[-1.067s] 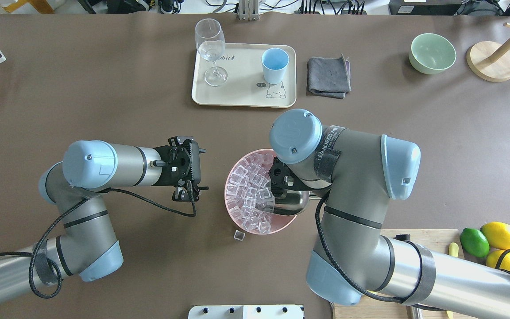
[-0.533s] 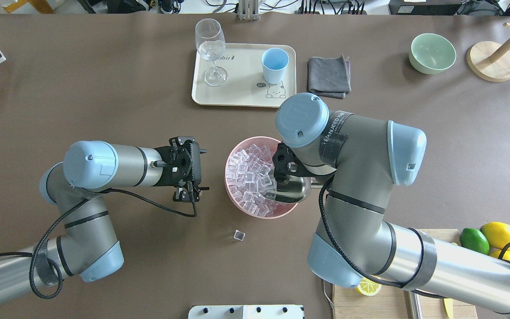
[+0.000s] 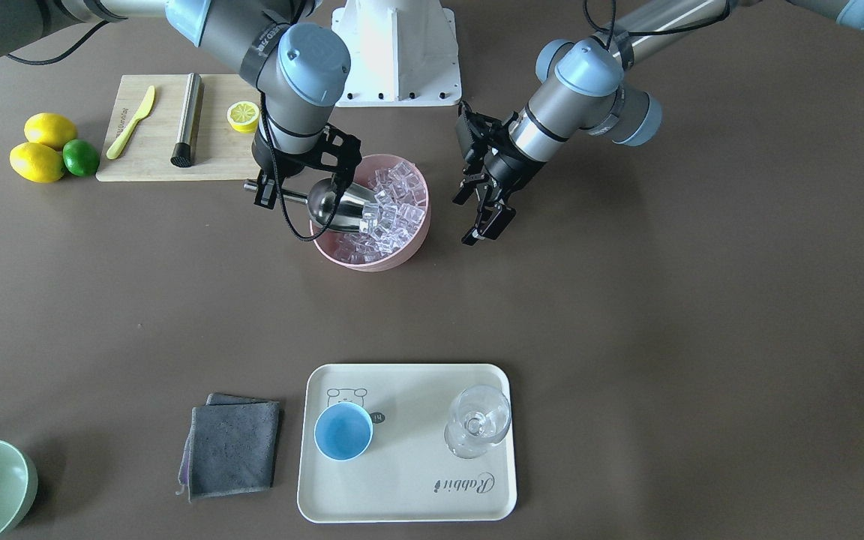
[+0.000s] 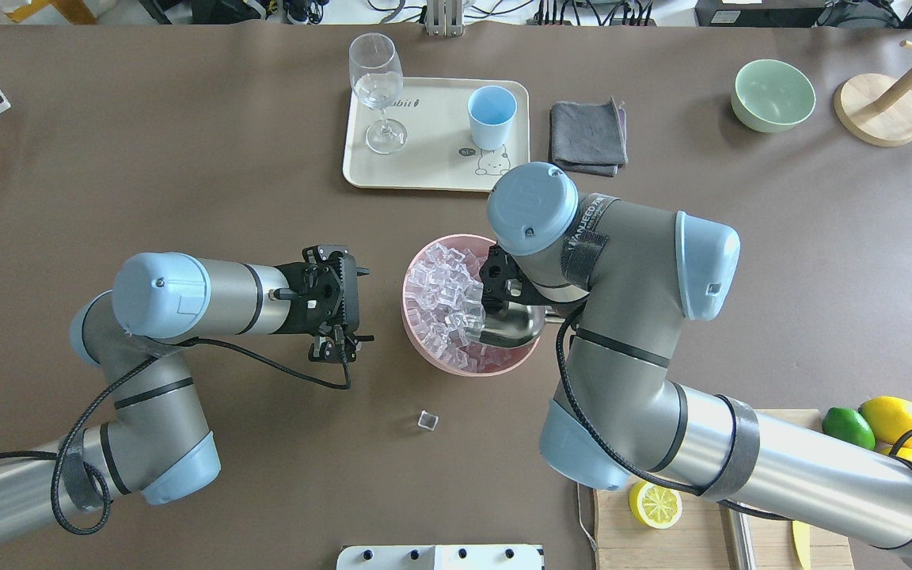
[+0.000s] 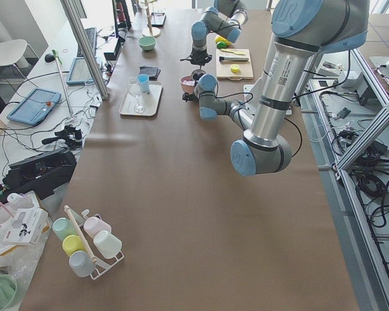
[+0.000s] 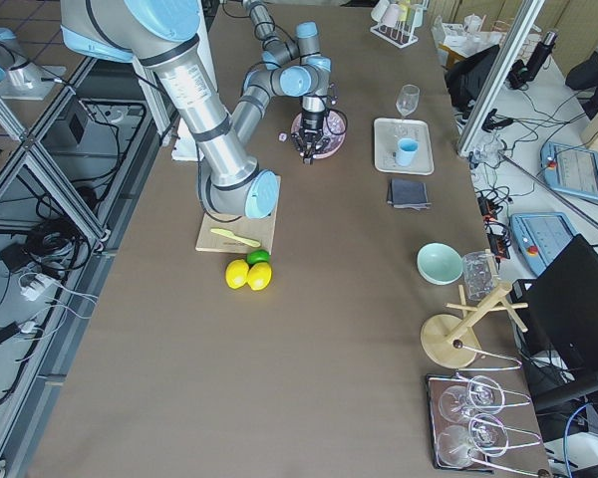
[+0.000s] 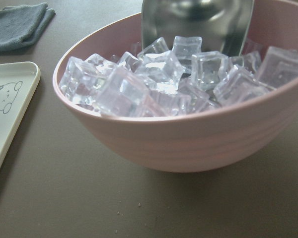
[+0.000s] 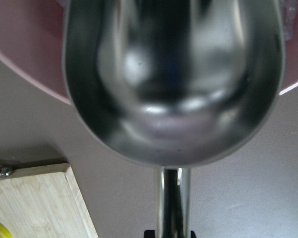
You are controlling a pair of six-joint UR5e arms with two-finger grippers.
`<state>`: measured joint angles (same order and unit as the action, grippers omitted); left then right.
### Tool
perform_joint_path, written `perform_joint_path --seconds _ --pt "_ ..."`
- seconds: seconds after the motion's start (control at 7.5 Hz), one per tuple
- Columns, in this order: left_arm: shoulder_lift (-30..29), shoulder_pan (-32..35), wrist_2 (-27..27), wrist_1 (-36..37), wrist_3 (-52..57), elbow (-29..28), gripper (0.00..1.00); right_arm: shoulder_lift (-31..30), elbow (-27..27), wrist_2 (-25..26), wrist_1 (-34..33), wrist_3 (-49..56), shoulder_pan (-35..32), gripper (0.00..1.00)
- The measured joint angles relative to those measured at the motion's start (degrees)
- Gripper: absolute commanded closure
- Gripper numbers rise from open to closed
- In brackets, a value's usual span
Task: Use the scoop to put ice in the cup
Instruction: 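Lower the scoop into the ice cubes and push it through them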
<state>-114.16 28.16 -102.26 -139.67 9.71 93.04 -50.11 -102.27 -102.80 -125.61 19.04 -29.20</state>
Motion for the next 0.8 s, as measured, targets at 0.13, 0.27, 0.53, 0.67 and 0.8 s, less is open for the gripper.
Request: perform_joint_path --seconds 0.13,0.27,0.53,0.67,0.8 --pt "0.2 0.1 -0.1 -0.2 0.0 0.1 0.02 0.1 0.4 0.0 0.6 0.0 0.0 1.00" --pt "0.4 0.2 -0.5 -0.3 0.0 0.2 0.02 0.1 0.6 0.0 0.8 0.1 -0.1 1.00" --pt "0.9 0.3 -1.1 -0.7 0.0 0.3 0.02 0.1 0.5 -0.2 0.9 0.5 -0.1 1.00" --pt "1.0 0.3 -1.2 -1.0 -0.1 0.3 0.02 0.2 0.2 -0.3 0.9 0.6 -0.1 1.00" --pt "1.0 0.3 -1.2 -1.1 -0.2 0.2 0.02 0.3 0.0 -0.6 1.0 0.6 -0.2 1.00"
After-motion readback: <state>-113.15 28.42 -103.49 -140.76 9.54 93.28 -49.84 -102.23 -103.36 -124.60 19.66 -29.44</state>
